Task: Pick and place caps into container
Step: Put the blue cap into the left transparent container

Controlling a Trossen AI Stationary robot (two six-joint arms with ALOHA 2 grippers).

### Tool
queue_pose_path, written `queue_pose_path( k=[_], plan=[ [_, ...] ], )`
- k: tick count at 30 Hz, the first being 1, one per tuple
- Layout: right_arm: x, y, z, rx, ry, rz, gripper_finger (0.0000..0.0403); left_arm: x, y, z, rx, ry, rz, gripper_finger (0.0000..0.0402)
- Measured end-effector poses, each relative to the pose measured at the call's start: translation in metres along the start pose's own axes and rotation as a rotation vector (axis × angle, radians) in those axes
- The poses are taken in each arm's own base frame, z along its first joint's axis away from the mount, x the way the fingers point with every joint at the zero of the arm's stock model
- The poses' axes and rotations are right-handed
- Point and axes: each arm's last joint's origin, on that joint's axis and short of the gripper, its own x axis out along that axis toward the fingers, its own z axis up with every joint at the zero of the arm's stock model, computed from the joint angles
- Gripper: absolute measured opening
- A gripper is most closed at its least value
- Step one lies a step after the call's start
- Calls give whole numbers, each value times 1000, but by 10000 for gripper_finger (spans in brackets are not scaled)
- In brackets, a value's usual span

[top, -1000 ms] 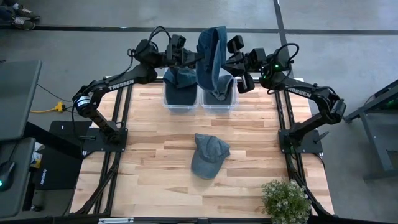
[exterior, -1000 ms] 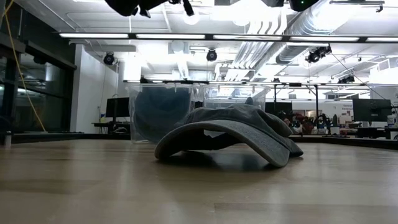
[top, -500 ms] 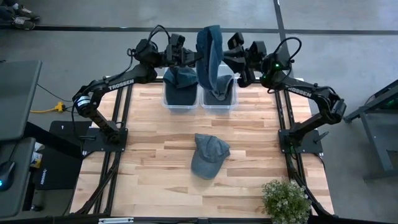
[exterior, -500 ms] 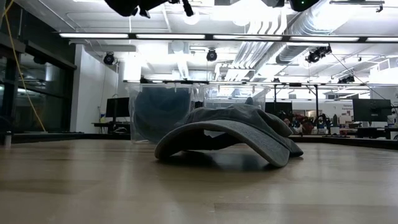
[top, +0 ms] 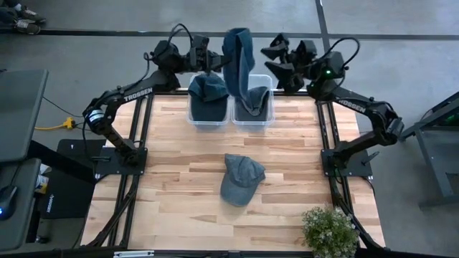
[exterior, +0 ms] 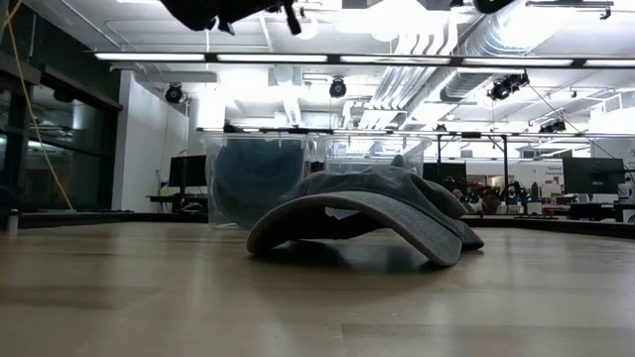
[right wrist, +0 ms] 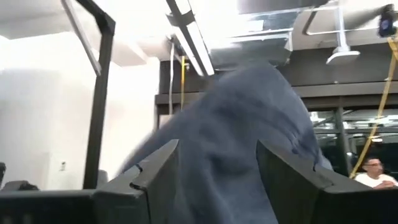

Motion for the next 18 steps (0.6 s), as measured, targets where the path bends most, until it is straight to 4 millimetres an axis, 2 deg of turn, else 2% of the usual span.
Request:
queue_pose_path(
  k=[8,18],
  plan=[
    [-20,7,33,-16,71,-113,209,-29,21,22,21,52,155,14],
    [-44,33,53,-23,249,-400,209,-67,41,23,67,100,538,14]
  ],
)
